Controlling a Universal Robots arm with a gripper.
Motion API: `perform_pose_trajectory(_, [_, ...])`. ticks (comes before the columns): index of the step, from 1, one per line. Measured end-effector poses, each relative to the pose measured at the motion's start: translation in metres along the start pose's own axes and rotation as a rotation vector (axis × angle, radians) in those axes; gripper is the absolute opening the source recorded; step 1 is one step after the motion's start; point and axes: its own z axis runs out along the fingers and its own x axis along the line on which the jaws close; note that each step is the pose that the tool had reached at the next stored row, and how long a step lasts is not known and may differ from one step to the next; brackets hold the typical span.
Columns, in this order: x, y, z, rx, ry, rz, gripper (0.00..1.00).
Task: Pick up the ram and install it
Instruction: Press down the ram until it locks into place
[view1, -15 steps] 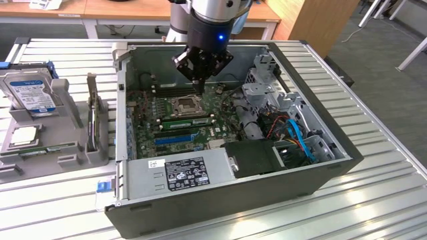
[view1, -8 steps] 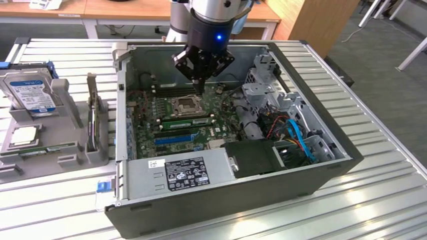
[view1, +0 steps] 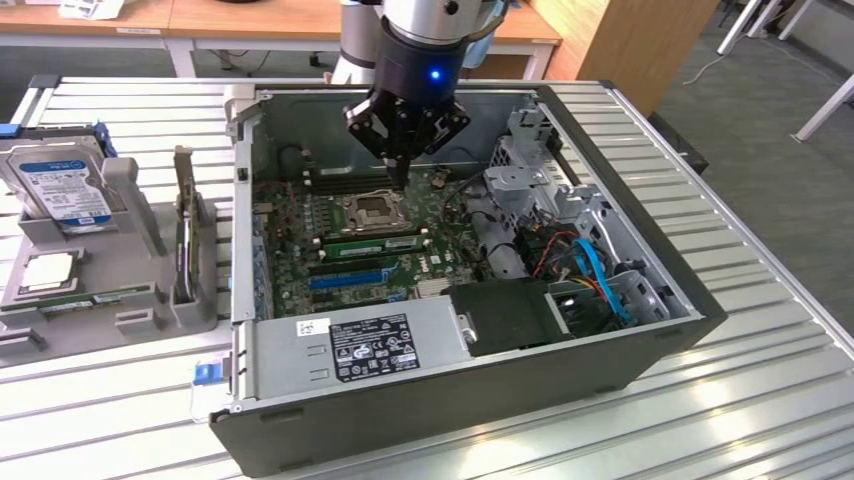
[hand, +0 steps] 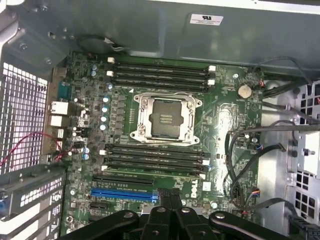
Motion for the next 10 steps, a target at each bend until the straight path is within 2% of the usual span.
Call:
perform_pose_trajectory(3, [0.0000, 0.0000, 0.0000, -0.0017, 0.0124, 0.004, 0.10])
perform_pose_trajectory(4, [0.0000, 0.0000, 0.0000, -0.0019, 0.0144, 0.004, 0.10])
perform_pose_trajectory(10, [0.0000, 0.0000, 0.0000, -0.0019, 0.0146, 0.005, 0.10])
